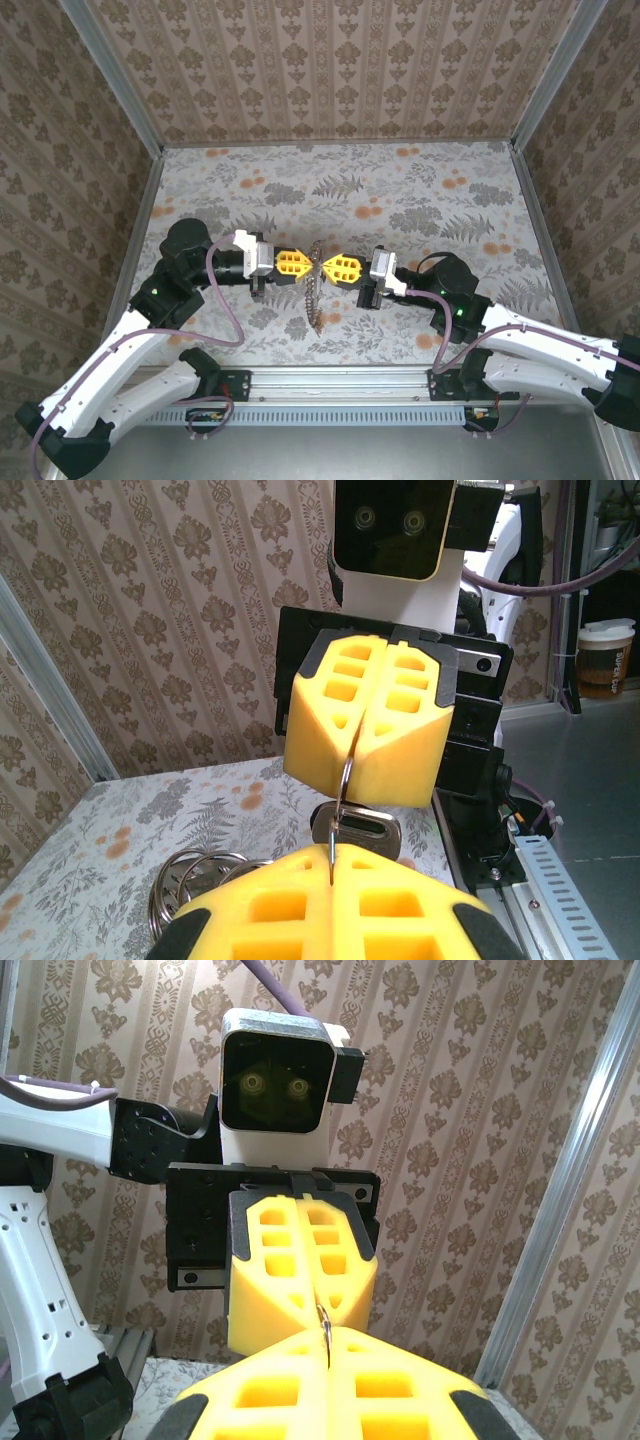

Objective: Put the keys on the keyring

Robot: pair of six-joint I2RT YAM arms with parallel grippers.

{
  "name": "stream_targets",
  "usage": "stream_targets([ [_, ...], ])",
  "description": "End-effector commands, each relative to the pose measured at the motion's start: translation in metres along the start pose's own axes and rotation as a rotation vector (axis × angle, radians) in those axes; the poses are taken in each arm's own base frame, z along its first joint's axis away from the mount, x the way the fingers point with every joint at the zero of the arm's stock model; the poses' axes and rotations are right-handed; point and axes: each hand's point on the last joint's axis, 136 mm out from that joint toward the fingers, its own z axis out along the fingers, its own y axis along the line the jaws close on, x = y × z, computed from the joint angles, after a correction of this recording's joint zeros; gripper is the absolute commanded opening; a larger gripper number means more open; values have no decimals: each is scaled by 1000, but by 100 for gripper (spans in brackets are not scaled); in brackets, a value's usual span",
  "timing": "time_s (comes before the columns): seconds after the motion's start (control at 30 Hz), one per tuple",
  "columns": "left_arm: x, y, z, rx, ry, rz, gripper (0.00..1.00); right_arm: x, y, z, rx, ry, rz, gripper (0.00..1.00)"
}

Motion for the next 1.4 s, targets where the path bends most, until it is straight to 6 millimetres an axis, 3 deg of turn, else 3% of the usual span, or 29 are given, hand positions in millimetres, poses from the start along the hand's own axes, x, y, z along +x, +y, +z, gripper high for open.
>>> stream_targets([
  [0.0, -16, -6, -3, 23, -52, 43, 0, -9, -1, 3, -3, -24, -7, 0],
  [1.37, -17, -8, -3, 26, -55, 50, 0, -17, -2, 0, 6, -45, -25, 0],
])
